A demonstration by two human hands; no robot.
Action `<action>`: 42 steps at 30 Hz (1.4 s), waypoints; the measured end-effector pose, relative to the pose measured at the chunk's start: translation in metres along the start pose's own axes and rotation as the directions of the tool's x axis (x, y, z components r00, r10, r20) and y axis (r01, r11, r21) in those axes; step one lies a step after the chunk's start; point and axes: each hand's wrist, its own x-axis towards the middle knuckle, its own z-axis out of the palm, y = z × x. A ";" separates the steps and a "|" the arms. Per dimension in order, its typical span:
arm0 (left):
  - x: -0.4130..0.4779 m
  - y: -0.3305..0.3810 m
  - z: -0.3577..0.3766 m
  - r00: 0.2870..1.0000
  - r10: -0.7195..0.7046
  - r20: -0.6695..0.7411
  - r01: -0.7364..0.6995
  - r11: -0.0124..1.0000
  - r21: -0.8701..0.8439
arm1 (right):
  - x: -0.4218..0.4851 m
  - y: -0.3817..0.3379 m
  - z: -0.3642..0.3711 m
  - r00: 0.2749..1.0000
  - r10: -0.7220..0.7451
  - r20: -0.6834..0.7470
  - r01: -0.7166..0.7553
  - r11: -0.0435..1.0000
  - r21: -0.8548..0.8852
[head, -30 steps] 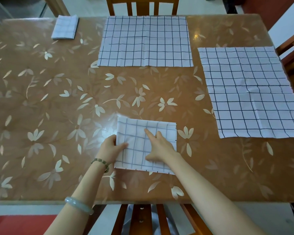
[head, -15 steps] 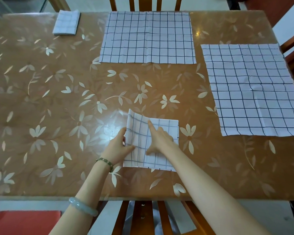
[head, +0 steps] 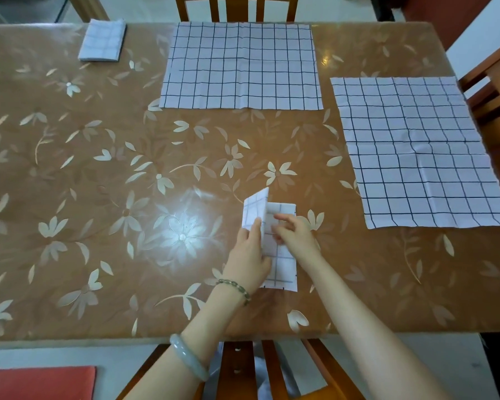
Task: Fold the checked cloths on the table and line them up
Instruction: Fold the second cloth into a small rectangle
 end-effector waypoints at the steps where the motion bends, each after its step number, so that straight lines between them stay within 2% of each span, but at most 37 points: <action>1: 0.002 0.004 0.008 1.000 -0.004 0.012 0.003 0.999 0.055 | -0.002 -0.001 -0.007 0.997 -0.006 -0.078 0.012 0.996 0.083; 4: 0.007 0.019 0.028 1.000 -0.010 0.028 0.006 0.988 0.152 | -0.002 -0.009 -0.020 0.978 0.024 -0.206 0.004 0.991 0.133; 7: 0.012 0.026 0.043 0.998 -0.028 0.047 0.017 0.978 0.209 | 0.001 -0.009 -0.023 0.982 0.045 -0.181 -0.038 0.998 0.043; 10: 0.018 0.027 0.053 0.995 -0.052 0.081 0.034 0.977 0.210 | 0.004 -0.005 -0.021 0.977 0.050 -0.206 -0.069 0.994 -0.085; 13: 0.016 0.026 0.055 0.997 -0.017 0.082 0.007 0.993 0.118 | 0.005 -0.006 -0.023 0.974 0.049 -0.221 -0.085 0.984 -0.156; 15: 0.016 0.016 0.047 1.000 -0.028 -0.006 0.029 0.999 0.046 | 0.004 -0.008 -0.024 0.978 0.045 -0.205 -0.085 0.978 -0.190; 17: 0.021 -0.003 0.036 0.984 -0.067 -0.166 0.069 0.998 0.005 | 0.002 -0.008 -0.025 0.981 0.050 -0.190 -0.090 0.974 -0.207; 19: 0.028 -0.025 0.024 0.951 -0.149 -0.270 0.138 0.989 -0.060 | 0.000 -0.008 -0.025 0.979 0.046 -0.198 -0.084 0.979 -0.186; 21: 0.031 -0.035 0.014 0.946 -0.201 -0.254 0.164 0.973 -0.161 | -0.004 -0.009 -0.024 0.980 0.039 -0.195 -0.072 0.984 -0.166; 24: 0.028 -0.028 0.004 0.976 -0.143 -0.165 0.090 0.953 -0.290 | -0.010 -0.015 -0.021 0.980 0.036 -0.193 -0.059 0.992 -0.112; 27: 0.021 -0.017 0.001 0.996 -0.043 -0.082 0.026 0.979 -0.203 | -0.014 -0.030 -0.011 0.983 0.016 -0.183 -0.021 0.999 -0.025; 30: 0.011 -0.006 -0.010 0.995 -0.051 -0.086 0.031 0.975 -0.221 | -0.021 -0.053 0.003 0.998 0.007 -0.057 0.000 0.991 0.136; 32: 0.008 -0.011 -0.023 0.975 -0.183 -0.124 0.137 0.941 -0.311 | -0.026 -0.063 0.010 0.996 -0.030 0.089 0.008 0.970 0.242; 33: 0.009 -0.016 -0.031 0.951 -0.266 -0.158 0.206 0.925 -0.320 | -0.027 -0.062 0.012 0.991 -0.054 0.120 0.029 0.979 0.203; 34: 0.011 -0.025 -0.037 0.927 -0.322 -0.192 0.257 0.918 -0.302 | -0.027 -0.058 0.013 0.990 -0.084 0.111 0.077 0.995 0.066; 35: 0.013 -0.035 -0.043 0.907 -0.363 -0.212 0.296 0.910 -0.290 | -0.024 -0.048 0.012 0.988 -0.134 0.072 0.144 0.976 -0.162; 37: 0.017 -0.052 -0.050 0.881 -0.427 -0.204 0.357 0.883 -0.305 | -0.018 -0.028 0.007 0.964 -0.267 -0.006 0.209 0.766 -0.608; 38: 0.018 -0.058 -0.054 0.874 -0.443 -0.200 0.371 0.874 -0.313 | -0.016 -0.018 0.004 0.948 -0.317 -0.011 0.212 0.660 -0.721; 39: 0.019 -0.064 -0.057 0.869 -0.450 -0.204 0.377 0.871 -0.316 | -0.015 -0.012 0.001 0.942 -0.335 0.007 0.217 0.593 -0.775; 42: 0.023 -0.072 -0.061 0.871 -0.443 -0.211 0.372 0.877 -0.305 | -0.011 0.000 0.000 0.945 -0.285 0.158 0.283 0.478 -0.832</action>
